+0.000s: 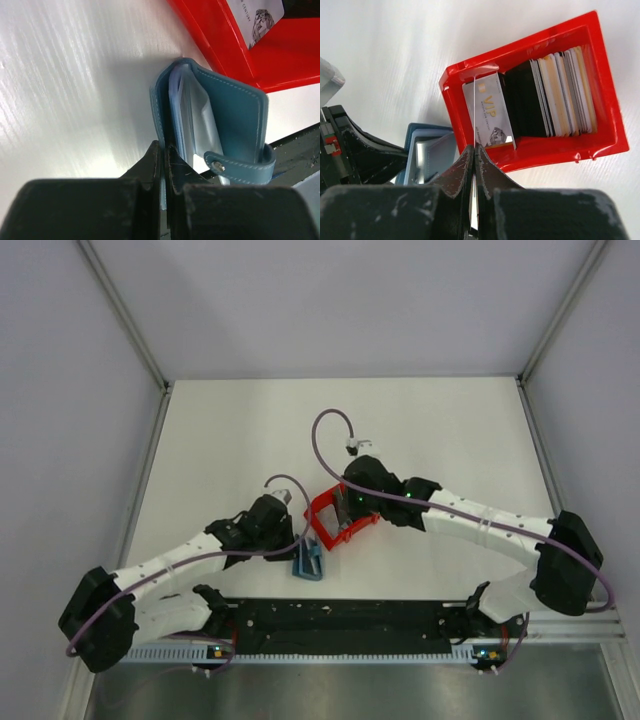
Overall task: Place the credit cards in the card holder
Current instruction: Pick up the credit card from the storage box.
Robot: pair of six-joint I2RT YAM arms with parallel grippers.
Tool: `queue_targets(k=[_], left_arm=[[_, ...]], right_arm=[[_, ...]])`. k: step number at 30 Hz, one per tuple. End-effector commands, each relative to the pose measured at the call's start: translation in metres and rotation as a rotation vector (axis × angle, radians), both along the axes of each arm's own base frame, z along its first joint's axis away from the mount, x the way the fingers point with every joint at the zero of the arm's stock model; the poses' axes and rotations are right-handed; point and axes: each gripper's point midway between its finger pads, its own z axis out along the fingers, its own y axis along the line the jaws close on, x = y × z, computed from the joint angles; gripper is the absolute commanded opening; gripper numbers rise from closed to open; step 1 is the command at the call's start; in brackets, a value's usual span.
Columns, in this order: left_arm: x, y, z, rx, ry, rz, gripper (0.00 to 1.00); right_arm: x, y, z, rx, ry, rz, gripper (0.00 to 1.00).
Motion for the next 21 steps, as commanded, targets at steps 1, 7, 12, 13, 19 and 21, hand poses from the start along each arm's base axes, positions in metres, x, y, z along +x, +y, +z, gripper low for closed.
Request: queue_targets(k=[1, 7, 12, 13, 19, 21], left_arm=[[0.005, 0.0, 0.024, -0.019, -0.053, 0.008, 0.0], [0.0, 0.015, 0.035, 0.014, -0.07, 0.038, 0.0], [-0.008, 0.025, 0.028, 0.031, -0.046, 0.068, 0.0], [-0.006, 0.03, 0.026, 0.053, -0.05, 0.096, 0.0], [-0.009, 0.044, 0.019, 0.105, -0.032, 0.148, 0.0], [-0.009, 0.048, 0.021, 0.12, -0.035, 0.167, 0.0]], right_arm=[[-0.009, 0.015, 0.018, 0.142, 0.01, 0.002, 0.0], [-0.019, 0.021, 0.027, 0.229, 0.017, 0.016, 0.0], [-0.025, 0.031, 0.028, 0.264, 0.033, 0.055, 0.0], [-0.026, 0.035, 0.025, 0.262, 0.04, 0.065, 0.0], [-0.028, 0.058, 0.017, 0.237, 0.062, 0.143, 0.0], [-0.025, 0.065, 0.013, 0.223, 0.064, 0.163, 0.0]])
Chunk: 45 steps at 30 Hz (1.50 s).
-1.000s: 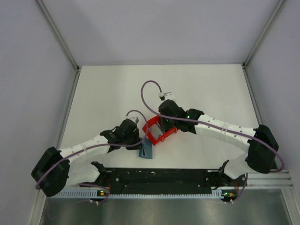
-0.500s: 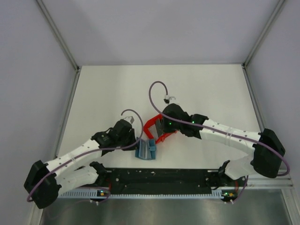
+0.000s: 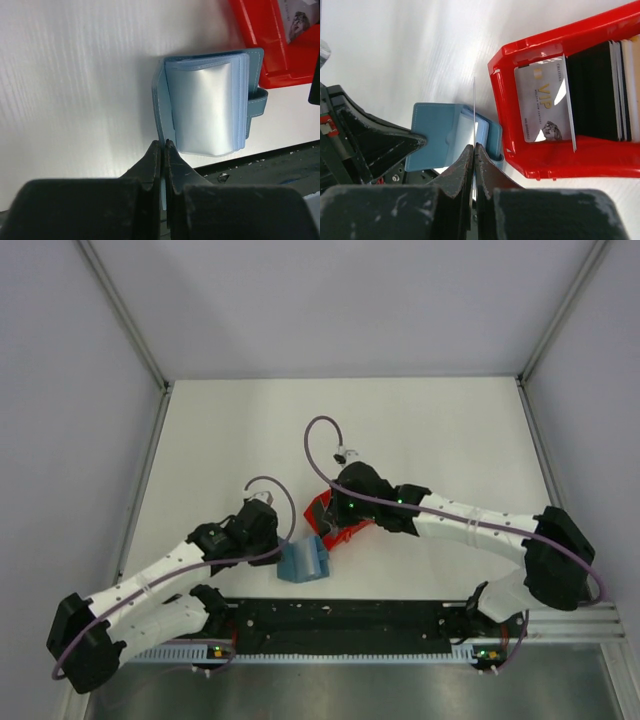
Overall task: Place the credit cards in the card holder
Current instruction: Pick up the credit card from the storage box, then move the storage box to the center of the board, then turn over the card slot in the card holder.
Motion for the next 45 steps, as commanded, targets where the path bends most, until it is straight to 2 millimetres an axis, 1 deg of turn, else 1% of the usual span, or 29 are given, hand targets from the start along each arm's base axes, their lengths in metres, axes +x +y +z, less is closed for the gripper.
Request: queue_targets(k=[1, 4, 7, 10, 13, 16, 18, 21, 25, 28, 33, 36, 39, 40, 41, 42, 43, 45], left_arm=[[0.001, 0.015, 0.003, 0.046, -0.014, 0.073, 0.0], [0.0, 0.022, 0.003, 0.059, -0.015, 0.111, 0.0], [0.0, 0.025, 0.003, 0.057, -0.02, 0.134, 0.0], [0.0, 0.028, 0.004, 0.06, -0.023, 0.151, 0.0], [0.0, 0.027, 0.004, 0.058, -0.026, 0.151, 0.0], [0.0, 0.026, 0.004, 0.053, -0.028, 0.143, 0.0], [0.001, 0.023, 0.003, 0.045, -0.03, 0.128, 0.0], [0.003, 0.018, 0.002, 0.029, -0.037, 0.109, 0.0], [0.004, 0.011, 0.001, 0.0, -0.042, 0.093, 0.0], [0.005, 0.004, -0.002, -0.032, -0.043, 0.072, 0.0], [0.01, -0.009, -0.005, -0.067, -0.044, 0.044, 0.0], [0.014, -0.016, -0.008, -0.074, -0.035, 0.036, 0.0], [0.017, -0.016, -0.012, -0.06, -0.026, 0.055, 0.0], [0.017, -0.015, -0.014, -0.055, -0.024, 0.066, 0.0], [0.017, -0.013, -0.016, -0.048, -0.022, 0.078, 0.0], [0.017, -0.012, -0.018, -0.044, -0.017, 0.087, 0.0], [0.016, -0.011, -0.02, -0.042, -0.016, 0.091, 0.0], [0.015, -0.011, -0.022, -0.048, -0.013, 0.094, 0.0]], right_arm=[[0.005, 0.031, 0.016, 0.037, -0.042, 0.078, 0.0], [0.015, 0.041, 0.019, 0.021, -0.071, 0.093, 0.0], [0.022, 0.05, 0.013, -0.01, -0.079, 0.107, 0.0], [0.027, 0.058, 0.002, -0.034, -0.067, 0.123, 0.0], [0.031, 0.064, -0.014, -0.064, -0.052, 0.125, 0.0], [0.039, 0.062, -0.029, -0.108, -0.049, 0.109, 0.0], [0.046, 0.055, -0.037, -0.135, -0.052, 0.085, 0.0], [0.058, 0.037, -0.05, -0.183, -0.049, 0.043, 0.0], [0.066, 0.005, -0.06, -0.219, -0.037, -0.01, 0.0], [0.07, -0.019, -0.063, -0.234, -0.03, -0.047, 0.0], [0.07, -0.049, -0.062, -0.246, -0.034, -0.09, 0.0], [0.064, -0.055, -0.052, -0.218, -0.045, -0.094, 0.0], [0.052, -0.051, -0.037, -0.139, -0.025, -0.08, 0.0], [0.046, -0.047, -0.034, -0.098, -0.008, -0.07, 0.0], [0.038, -0.043, -0.027, -0.048, 0.005, -0.059, 0.0], [0.034, -0.039, -0.018, 0.0, 0.003, -0.066, 0.0], [0.024, -0.033, -0.015, 0.043, 0.018, -0.045, 0.0], [0.014, -0.025, -0.007, 0.107, 0.029, -0.035, 0.0]])
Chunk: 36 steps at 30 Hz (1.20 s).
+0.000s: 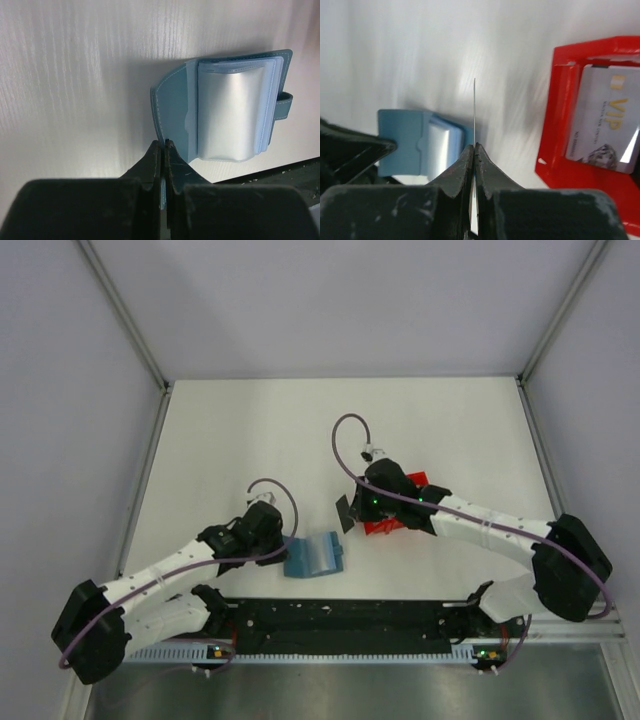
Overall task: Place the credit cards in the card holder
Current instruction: Turn over the card slot in the card holder.
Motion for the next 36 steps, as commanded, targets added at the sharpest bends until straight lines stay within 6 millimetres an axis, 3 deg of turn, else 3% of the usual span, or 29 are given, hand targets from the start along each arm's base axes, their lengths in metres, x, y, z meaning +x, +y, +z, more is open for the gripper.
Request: queue_targets(k=[1, 8, 21, 36], left_arm=[[0.004, -0.004, -0.002, -0.027, -0.02, 0.021, 0.0], [0.004, -0.004, -0.005, -0.028, -0.022, 0.016, 0.0], [0.002, -0.002, -0.006, -0.027, -0.021, 0.013, 0.0], [0.003, -0.003, -0.006, -0.034, -0.022, 0.018, 0.0]], right_arm=[[-0.026, 0.032, 0.036, 0.216, 0.019, 0.045, 0.0], [-0.045, 0.041, 0.014, 0.189, 0.081, 0.019, 0.0], [-0.045, 0.019, -0.002, 0.141, 0.073, -0.054, 0.0], [-0.053, 0.027, -0.015, 0.147, 0.111, -0.013, 0.0]])
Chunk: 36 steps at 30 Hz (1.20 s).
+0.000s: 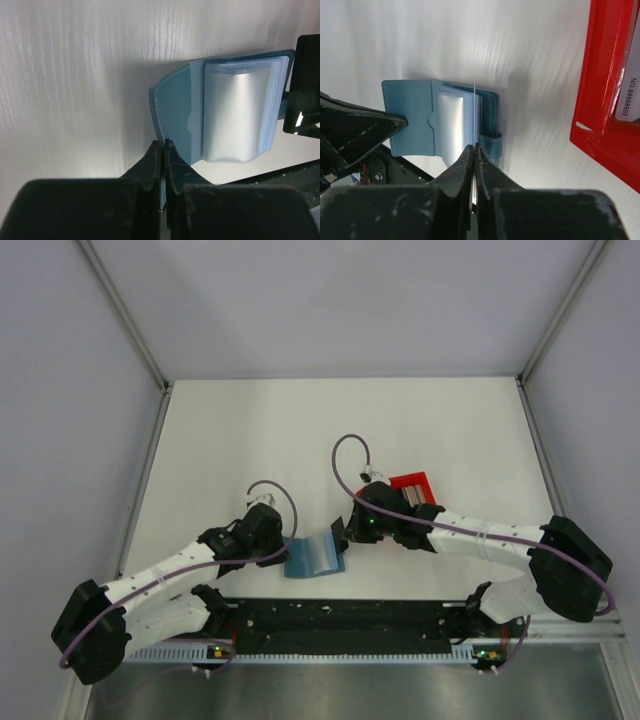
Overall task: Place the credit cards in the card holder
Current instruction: Turn over the card slot in the card holder.
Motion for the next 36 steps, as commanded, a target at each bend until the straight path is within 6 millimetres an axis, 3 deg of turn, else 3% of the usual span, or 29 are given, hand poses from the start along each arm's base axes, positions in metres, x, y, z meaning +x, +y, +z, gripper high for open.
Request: queue_targets(k=[1, 13, 25, 36], left_arm=[[0.002, -0.002, 0.0, -0.016, -0.016, 0.004, 0.0], [0.001, -0.004, -0.002, -0.025, -0.012, 0.002, 0.0], [-0.001, 0.001, -0.006, -0.006, -0.004, 0.007, 0.0], [-0.001, 0.0, -0.008, -0.013, -0.004, 0.01, 0.0]], right_arm=[[-0.001, 0.012, 0.005, 0.044, -0.011, 0.027, 0.0], [-0.006, 0.029, 0.005, 0.044, 0.005, 0.094, 0.0], [0.003, 0.003, 0.022, 0.007, -0.081, 0.012, 0.0], [-0.004, 0.003, -0.003, -0.015, -0.024, 0.021, 0.0]])
